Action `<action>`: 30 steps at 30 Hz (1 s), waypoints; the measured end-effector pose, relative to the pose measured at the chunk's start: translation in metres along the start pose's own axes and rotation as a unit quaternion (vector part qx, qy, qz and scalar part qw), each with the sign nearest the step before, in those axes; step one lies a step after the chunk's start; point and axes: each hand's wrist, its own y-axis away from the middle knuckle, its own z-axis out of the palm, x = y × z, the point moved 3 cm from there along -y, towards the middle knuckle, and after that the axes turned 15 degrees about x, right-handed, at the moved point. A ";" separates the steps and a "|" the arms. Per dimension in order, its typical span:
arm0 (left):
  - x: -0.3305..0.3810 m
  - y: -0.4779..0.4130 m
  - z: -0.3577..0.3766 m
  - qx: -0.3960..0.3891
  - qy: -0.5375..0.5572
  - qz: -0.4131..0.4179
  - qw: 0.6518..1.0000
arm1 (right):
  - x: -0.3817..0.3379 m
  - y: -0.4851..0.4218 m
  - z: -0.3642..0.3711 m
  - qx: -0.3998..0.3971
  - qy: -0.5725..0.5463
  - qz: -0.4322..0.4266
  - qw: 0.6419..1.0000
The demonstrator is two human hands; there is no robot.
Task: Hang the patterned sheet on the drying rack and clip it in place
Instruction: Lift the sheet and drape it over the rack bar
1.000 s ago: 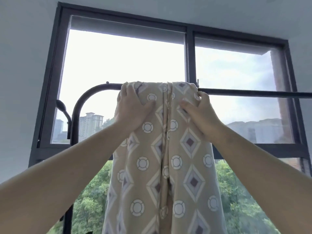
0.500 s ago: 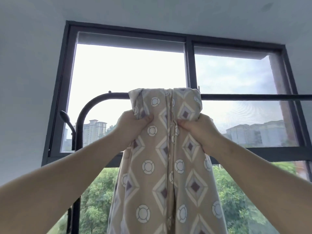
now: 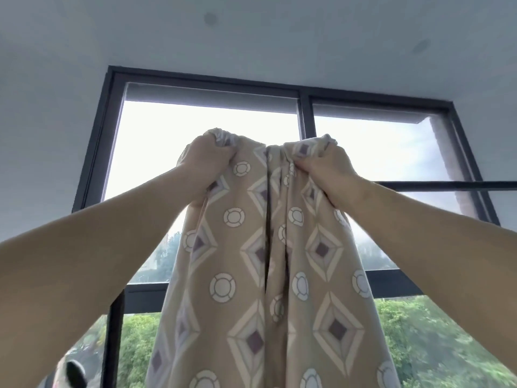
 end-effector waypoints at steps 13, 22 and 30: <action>0.016 -0.039 0.071 -0.153 -0.118 -0.037 0.980 | 0.014 -0.094 -0.011 -0.091 0.264 -0.099 0.955; -0.012 -0.018 0.080 -0.143 -0.319 0.023 0.936 | 0.034 -0.053 0.000 -0.073 0.432 -0.261 0.860; -0.012 0.030 0.057 0.023 -0.165 0.137 0.976 | 0.041 -0.025 0.004 -0.110 0.434 -0.234 0.863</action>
